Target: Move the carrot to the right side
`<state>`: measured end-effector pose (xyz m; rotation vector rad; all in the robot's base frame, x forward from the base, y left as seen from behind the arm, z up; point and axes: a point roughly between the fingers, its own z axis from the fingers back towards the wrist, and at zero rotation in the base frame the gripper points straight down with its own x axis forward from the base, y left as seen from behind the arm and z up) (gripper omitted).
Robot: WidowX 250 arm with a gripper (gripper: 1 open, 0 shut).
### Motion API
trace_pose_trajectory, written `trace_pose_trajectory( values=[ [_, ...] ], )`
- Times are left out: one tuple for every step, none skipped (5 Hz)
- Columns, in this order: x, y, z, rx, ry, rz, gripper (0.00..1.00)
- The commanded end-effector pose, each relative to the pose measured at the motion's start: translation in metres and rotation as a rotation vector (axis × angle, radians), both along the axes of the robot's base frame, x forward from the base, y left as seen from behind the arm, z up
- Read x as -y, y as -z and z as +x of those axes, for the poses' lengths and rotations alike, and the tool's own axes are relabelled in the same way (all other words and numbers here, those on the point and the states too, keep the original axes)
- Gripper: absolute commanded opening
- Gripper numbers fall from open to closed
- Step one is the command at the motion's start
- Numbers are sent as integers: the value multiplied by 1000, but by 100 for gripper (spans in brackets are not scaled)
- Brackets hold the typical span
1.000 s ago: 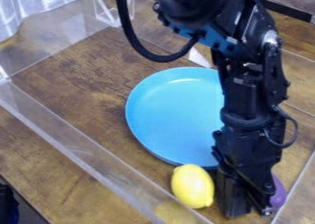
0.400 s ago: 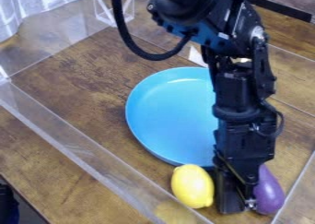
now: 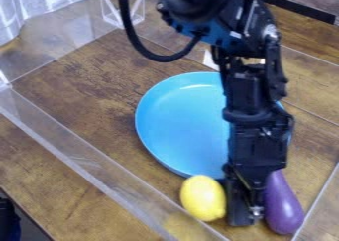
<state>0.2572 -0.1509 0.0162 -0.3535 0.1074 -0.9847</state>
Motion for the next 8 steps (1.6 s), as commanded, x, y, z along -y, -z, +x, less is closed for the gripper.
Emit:
trace_pose_trajectory(
  values=[
    [-9,-14,4,49,-6,-31,0],
    [1,-17,5,49,-10,-44,0],
    [12,-18,5,50,-12,-58,0],
    [31,-23,4,49,-16,-73,0],
    [31,-24,5,46,-10,-84,0],
    [28,-25,7,41,-29,-78,0],
    [25,-26,10,36,-49,-71,0],
    [24,-26,20,29,-11,-68,0]
  ],
)
